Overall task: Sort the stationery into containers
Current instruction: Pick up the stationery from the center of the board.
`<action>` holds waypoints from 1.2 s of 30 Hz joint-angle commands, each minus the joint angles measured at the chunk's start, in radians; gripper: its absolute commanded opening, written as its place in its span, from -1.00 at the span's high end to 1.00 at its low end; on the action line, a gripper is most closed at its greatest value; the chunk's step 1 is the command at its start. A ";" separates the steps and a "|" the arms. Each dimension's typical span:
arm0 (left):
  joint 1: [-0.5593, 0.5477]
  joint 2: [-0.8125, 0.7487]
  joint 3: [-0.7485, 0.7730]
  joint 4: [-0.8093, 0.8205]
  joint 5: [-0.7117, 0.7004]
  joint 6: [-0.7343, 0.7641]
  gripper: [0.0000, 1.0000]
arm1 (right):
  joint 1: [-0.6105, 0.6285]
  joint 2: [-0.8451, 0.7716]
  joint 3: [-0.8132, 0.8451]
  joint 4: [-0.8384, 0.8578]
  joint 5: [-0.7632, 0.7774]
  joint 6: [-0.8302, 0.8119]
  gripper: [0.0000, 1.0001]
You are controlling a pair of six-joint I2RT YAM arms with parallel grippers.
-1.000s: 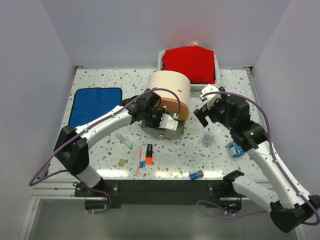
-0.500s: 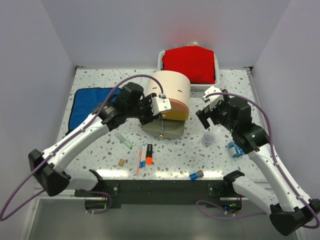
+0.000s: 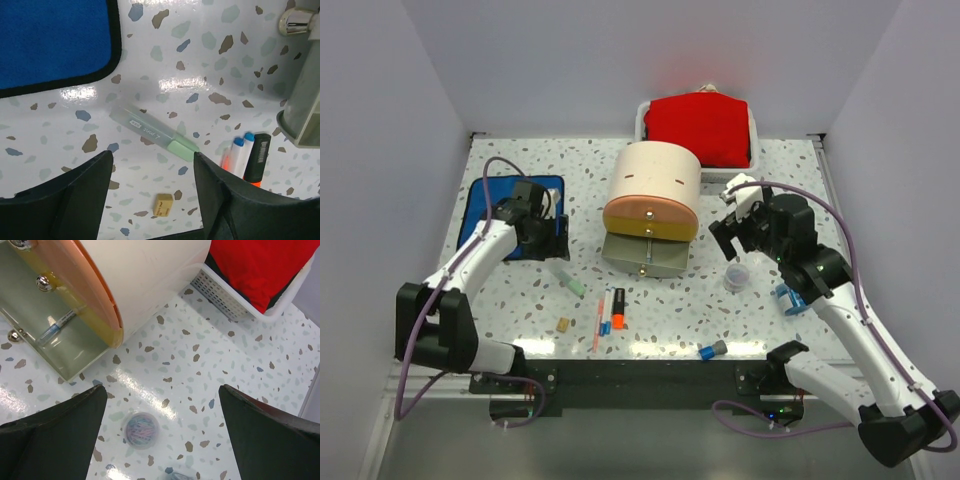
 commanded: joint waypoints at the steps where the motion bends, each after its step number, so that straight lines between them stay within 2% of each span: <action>1: -0.007 0.048 0.085 0.052 -0.001 -0.110 -0.43 | -0.008 0.010 0.038 -0.007 0.011 0.022 -0.97; 6: -0.007 0.121 0.068 0.015 -0.067 -0.187 -0.51 | -0.009 0.022 0.041 0.012 0.011 0.018 -0.97; 9: -0.007 0.149 0.057 0.004 -0.045 -0.222 -0.52 | -0.011 0.026 0.043 -0.001 0.011 0.018 -0.97; 25: -0.027 0.264 0.047 -0.037 -0.018 -0.254 -0.26 | -0.011 0.060 0.026 -0.034 -0.022 0.016 -0.97; 30: -0.057 0.313 0.034 -0.033 -0.015 -0.263 -0.29 | -0.011 0.066 0.017 -0.028 -0.015 0.002 -0.97; 36: -0.103 0.356 0.071 -0.020 -0.020 -0.285 -0.10 | -0.011 0.080 0.020 -0.028 -0.021 -0.013 -0.97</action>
